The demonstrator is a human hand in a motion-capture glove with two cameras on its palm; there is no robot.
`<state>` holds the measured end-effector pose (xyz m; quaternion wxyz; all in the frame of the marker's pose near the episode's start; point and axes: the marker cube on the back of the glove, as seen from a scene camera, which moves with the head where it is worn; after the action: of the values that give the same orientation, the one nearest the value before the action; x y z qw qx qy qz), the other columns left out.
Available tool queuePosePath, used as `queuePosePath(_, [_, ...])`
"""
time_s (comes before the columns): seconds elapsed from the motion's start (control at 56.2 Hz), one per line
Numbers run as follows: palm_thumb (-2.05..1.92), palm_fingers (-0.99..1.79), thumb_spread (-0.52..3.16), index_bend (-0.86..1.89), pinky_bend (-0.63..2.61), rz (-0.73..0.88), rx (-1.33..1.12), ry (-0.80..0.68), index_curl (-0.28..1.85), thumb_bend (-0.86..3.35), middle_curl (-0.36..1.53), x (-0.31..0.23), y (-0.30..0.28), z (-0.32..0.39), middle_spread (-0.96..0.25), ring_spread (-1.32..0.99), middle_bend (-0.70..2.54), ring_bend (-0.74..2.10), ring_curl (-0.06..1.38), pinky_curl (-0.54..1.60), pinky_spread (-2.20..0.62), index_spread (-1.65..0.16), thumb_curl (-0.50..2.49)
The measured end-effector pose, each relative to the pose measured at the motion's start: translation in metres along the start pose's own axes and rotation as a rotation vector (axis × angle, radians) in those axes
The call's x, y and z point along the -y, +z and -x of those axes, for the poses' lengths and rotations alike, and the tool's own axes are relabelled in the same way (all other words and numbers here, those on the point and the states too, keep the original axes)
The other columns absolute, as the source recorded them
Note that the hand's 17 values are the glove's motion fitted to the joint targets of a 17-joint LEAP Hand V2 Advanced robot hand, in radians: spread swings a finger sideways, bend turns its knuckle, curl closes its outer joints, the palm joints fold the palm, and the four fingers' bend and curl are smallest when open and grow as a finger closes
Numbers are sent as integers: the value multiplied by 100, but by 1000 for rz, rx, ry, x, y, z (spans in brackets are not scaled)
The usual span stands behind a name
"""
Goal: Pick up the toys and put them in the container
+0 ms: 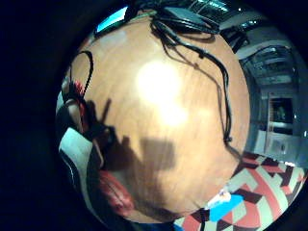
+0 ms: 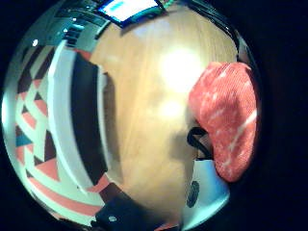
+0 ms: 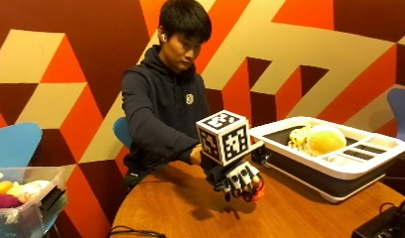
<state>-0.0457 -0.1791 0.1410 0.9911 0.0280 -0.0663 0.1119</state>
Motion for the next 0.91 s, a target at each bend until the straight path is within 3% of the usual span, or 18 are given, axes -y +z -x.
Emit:
queuePosePath(0.303, [81, 101, 46, 92, 126, -213, 212, -183, 17, 18, 84, -41, -102, 75, -23, -38, 122, 153, 64, 53, -41, -33, 104])
queuePosePath(0.516, [78, 92, 33, 107, 129, -371, 468, -352, 23, 20, 91, -67, -139, 161, -24, -38, 126, 158, 68, 59, -41, -37, 115])
queuePosePath(0.587, [76, 90, 29, 110, 131, -343, 504, -392, 25, 21, 93, -74, -133, 191, -24, -38, 128, 159, 69, 61, -41, -38, 118])
queuePosePath(0.659, [72, 84, 27, 110, 133, -215, 534, -422, 25, 18, 93, -67, -124, 205, -24, -38, 127, 158, 69, 62, -41, -39, 120])
queuePosePath(0.748, [65, 52, 36, 75, 141, 5, 515, -475, 20, 10, 89, -71, -100, 230, -23, -35, 113, 156, 68, 62, -40, -33, 116])
queuePosePath(0.783, [51, 8, 58, 60, 132, 19, 502, -483, 18, 4, 84, -73, -95, 235, -20, -32, 102, 146, 65, 61, -34, -27, 110])
queuePosePath(0.801, [42, -29, 64, 60, 131, 11, 498, -484, 20, -2, 80, -73, -94, 235, -17, -28, 88, 130, 63, 63, -27, -24, 106])
queuePosePath(0.819, [38, -38, 68, 60, 129, -1, 498, -483, 21, -4, 78, -73, -94, 234, -15, -25, 82, 121, 62, 62, -24, -23, 103])
queuePosePath(0.837, [32, -47, 73, 59, 126, -16, 499, -481, 20, -7, 74, -73, -96, 233, -12, -22, 74, 111, 58, 59, -20, -22, 99])
queuePosePath(0.908, [24, -38, 88, 50, 115, -63, 513, -467, 18, -6, 66, -72, -106, 222, -7, -16, 59, 88, 47, 50, -12, -18, 89])
